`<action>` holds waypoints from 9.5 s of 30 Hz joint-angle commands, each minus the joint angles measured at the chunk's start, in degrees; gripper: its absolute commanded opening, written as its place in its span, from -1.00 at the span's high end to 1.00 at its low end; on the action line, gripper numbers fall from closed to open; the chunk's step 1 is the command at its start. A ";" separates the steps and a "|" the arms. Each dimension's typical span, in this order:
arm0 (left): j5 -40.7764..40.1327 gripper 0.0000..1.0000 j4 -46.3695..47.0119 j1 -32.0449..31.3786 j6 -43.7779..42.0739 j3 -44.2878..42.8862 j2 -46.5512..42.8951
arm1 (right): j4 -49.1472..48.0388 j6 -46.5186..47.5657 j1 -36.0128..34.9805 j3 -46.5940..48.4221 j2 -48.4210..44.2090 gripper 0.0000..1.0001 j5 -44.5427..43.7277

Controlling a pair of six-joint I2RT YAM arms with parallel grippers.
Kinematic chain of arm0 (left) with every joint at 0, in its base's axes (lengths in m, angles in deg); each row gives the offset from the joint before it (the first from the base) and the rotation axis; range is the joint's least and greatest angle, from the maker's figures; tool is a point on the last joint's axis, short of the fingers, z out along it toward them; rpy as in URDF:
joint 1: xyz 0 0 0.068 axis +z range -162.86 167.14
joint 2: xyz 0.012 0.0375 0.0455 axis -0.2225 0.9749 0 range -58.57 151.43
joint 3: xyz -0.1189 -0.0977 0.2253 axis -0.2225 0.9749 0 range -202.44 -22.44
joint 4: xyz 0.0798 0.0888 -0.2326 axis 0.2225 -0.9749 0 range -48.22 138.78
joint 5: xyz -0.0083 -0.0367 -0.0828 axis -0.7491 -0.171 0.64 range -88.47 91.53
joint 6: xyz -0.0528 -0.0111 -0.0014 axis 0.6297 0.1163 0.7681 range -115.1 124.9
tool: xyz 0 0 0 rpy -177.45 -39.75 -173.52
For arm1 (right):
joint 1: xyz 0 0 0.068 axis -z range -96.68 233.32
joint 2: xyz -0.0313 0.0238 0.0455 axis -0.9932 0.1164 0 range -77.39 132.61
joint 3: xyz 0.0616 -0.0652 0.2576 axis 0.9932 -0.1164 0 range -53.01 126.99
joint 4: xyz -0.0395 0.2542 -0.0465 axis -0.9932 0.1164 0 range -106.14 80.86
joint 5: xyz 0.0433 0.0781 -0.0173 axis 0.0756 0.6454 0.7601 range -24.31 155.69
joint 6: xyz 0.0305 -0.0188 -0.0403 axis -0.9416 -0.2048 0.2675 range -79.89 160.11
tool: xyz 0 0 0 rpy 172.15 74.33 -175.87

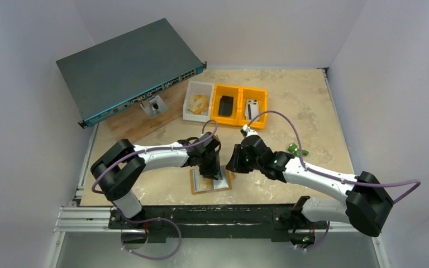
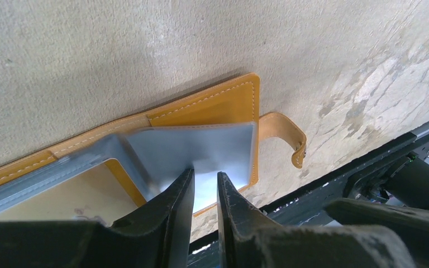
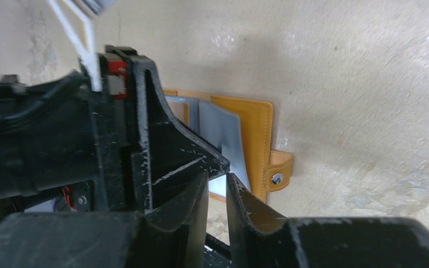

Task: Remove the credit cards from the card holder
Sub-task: Open the card holder at the center of the board, then remove the credit card from the card holder, then place the credit card in the storage box.

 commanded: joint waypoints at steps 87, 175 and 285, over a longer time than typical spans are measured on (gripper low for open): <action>-9.73 1.00 -8.18 4.77 -3.11 10.49 -11.73 | -35.77 -8.24 -2.16 -6.82 24.42 0.57 19.21; -13.19 1.00 -12.56 5.10 0.97 13.72 -11.54 | -41.63 -7.76 7.43 -16.65 19.62 1.00 22.12; -13.38 -0.97 -26.02 12.55 -13.15 3.15 -44.63 | -15.64 1.17 18.65 31.32 27.49 0.23 19.99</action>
